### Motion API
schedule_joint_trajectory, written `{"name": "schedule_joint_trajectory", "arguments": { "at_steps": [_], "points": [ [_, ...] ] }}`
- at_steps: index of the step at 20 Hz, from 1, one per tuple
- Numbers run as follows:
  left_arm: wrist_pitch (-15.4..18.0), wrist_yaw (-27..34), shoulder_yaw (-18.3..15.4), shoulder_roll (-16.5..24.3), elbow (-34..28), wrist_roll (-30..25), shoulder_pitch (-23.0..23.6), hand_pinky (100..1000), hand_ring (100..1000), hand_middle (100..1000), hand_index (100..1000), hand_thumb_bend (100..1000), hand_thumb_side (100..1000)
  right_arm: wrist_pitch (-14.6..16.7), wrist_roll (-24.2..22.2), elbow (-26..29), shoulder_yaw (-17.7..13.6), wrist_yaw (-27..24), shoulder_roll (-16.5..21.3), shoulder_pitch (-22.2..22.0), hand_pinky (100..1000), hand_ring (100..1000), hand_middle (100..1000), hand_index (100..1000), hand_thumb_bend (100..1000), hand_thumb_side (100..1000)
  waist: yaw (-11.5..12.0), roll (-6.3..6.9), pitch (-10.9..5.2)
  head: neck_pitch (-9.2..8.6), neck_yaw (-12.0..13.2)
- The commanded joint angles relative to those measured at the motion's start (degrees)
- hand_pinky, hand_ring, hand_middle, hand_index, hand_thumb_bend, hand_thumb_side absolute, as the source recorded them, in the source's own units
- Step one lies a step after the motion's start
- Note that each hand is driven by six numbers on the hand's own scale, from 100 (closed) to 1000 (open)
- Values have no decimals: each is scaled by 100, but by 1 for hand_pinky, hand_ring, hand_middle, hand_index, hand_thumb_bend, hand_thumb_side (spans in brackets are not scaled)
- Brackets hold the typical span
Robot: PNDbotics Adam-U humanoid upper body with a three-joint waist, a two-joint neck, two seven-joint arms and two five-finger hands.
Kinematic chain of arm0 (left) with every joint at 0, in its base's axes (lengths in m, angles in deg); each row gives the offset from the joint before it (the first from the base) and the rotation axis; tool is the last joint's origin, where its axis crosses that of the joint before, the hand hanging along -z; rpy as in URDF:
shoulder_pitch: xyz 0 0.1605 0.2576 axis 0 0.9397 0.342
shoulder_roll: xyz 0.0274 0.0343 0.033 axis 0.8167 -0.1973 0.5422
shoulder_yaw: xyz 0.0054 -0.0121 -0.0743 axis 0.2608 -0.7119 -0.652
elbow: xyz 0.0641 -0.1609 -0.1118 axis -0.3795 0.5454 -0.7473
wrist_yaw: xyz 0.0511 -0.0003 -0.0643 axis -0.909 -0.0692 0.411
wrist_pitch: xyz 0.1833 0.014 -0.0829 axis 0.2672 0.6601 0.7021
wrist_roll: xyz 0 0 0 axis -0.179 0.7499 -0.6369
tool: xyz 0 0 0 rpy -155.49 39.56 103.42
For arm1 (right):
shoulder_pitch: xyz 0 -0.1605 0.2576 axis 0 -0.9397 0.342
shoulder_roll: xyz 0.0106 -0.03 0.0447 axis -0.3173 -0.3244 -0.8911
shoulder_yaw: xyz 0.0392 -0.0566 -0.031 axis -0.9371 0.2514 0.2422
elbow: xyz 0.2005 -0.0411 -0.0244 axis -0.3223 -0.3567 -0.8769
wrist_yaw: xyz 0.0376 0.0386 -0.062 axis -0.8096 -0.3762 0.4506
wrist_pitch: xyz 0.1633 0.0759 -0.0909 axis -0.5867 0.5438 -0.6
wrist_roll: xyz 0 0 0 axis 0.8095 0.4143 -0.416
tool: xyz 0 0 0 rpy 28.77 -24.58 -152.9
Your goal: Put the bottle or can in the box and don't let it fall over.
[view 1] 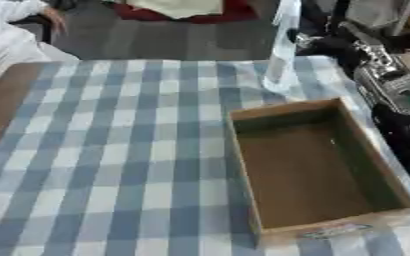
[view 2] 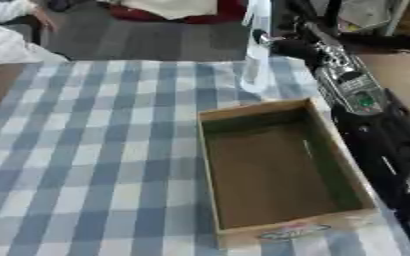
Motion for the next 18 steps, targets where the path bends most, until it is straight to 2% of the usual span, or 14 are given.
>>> {"name": "schedule_joint_trajectory", "arguments": {
  "at_steps": [1, 18],
  "points": [
    [8, -7, -23, 153, -56, -31, -71, 1000, 837, 797, 824, 501, 523, -30, 25, 34, -61, 45, 89, 166, 1000, 978, 933, 985, 364, 269, 17, -2, -65, -93, -14],
    [41, -1, -53, 109, -44, -85, -91, 1000, 837, 797, 817, 496, 528, 32, 42, -149, -89, 349, 225, 356, 995, 976, 937, 989, 373, 265, 124, 68, 161, -214, -134]
  ]
}}
